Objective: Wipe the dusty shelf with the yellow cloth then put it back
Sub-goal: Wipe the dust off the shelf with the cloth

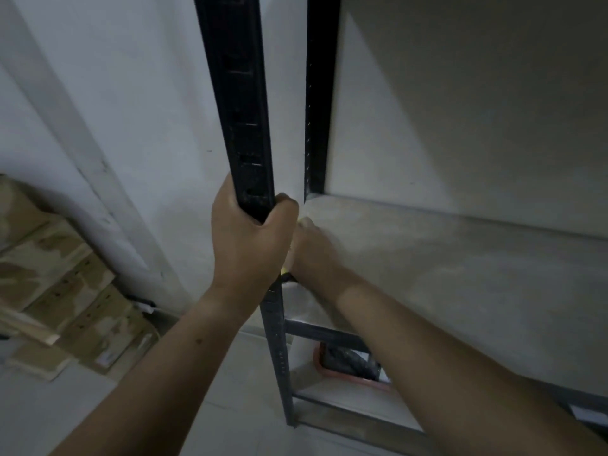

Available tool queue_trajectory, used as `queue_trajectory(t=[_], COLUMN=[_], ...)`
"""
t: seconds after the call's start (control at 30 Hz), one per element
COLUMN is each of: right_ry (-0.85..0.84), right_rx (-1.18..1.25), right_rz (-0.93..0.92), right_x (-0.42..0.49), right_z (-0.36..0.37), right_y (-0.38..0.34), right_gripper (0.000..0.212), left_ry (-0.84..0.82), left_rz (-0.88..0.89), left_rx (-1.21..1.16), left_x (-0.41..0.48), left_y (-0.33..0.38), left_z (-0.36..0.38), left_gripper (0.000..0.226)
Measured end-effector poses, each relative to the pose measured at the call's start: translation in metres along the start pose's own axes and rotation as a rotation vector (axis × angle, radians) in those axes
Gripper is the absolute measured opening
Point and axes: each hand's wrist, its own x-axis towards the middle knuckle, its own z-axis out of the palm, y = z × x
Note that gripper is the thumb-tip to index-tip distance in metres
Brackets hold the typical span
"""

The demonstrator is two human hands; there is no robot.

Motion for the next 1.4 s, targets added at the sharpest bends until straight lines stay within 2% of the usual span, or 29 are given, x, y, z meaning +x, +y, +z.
queue_trajectory(t=[0.07,0.13,0.2,0.27,0.33,0.4,0.5,0.57,0.63,0.7,0.8,0.87,0.93,1.1,1.27,1.33,1.4], right_ry=[0.043,0.141,0.188,0.190,0.178,0.208,0.189,0.041,-0.087,0.005,0.203,0.191,0.081,-0.002,-0.264,-0.205,-0.007], right_rx=[0.100,0.104,-0.004,-0.150,-0.237,-0.275,-0.132,-0.039,0.096,0.158,0.003,-0.051,-0.063,0.017,0.198,0.239,0.258], right_rz=[-0.040,0.070,0.254,0.417,0.462,0.360,0.106,-0.095,-0.222,-0.172,0.091,0.163,0.228,0.113,-0.246,-0.255,-0.159], right_x=[-0.003,0.000,0.002,-0.001,-0.007,-0.013,-0.019,-0.022,-0.018,-0.006,0.009,0.015,0.022,0.039,0.015,0.003,-0.006], right_z=[-0.013,-0.041,-0.072,-0.090,-0.085,-0.066,-0.032,-0.020,-0.028,-0.050,-0.087,-0.089,-0.073,-0.036,-0.034,-0.046,-0.066], right_y=[0.018,0.057,0.107,0.146,0.153,0.129,0.070,0.036,0.026,0.047,0.104,0.126,0.121,0.077,0.034,0.044,0.074], right_gripper=[0.026,0.038,0.046,0.043,0.042,0.045,0.041,0.040,0.037,0.040,0.052,0.050,0.045,0.048,0.040,0.045,0.044], left_ry=[-0.013,-0.024,-0.029,-0.024,-0.017,-0.007,0.012,0.031,0.024,0.011,-0.004,-0.009,-0.008,0.025,0.042,0.037,0.037], left_rz=[-0.004,-0.003,-0.002,0.009,0.010,0.008,0.013,-0.005,-0.012,-0.013,-0.006,0.001,0.004,-0.021,-0.047,-0.057,-0.074], left_rx=[-0.006,-0.017,-0.030,-0.037,-0.038,-0.043,-0.019,-0.022,-0.023,-0.015,-0.013,-0.022,-0.036,-0.036,-0.024,-0.028,-0.020], left_x=[-0.001,-0.001,0.000,0.001,0.000,0.000,-0.001,-0.001,-0.001,-0.001,0.000,0.000,0.000,-0.001,0.000,-0.001,-0.002], left_y=[0.000,0.000,0.000,0.000,0.001,0.000,-0.002,-0.003,-0.003,-0.001,0.001,-0.001,-0.003,-0.007,-0.008,-0.008,-0.006], left_z=[-0.001,-0.001,-0.001,0.000,0.002,0.002,0.002,0.001,0.000,0.001,0.000,0.001,0.001,0.002,0.001,0.000,0.001], left_gripper=[0.026,0.028,0.029,0.032,0.033,0.031,0.024,0.020,0.019,0.018,0.023,0.024,0.022,0.019,0.018,0.021,0.024])
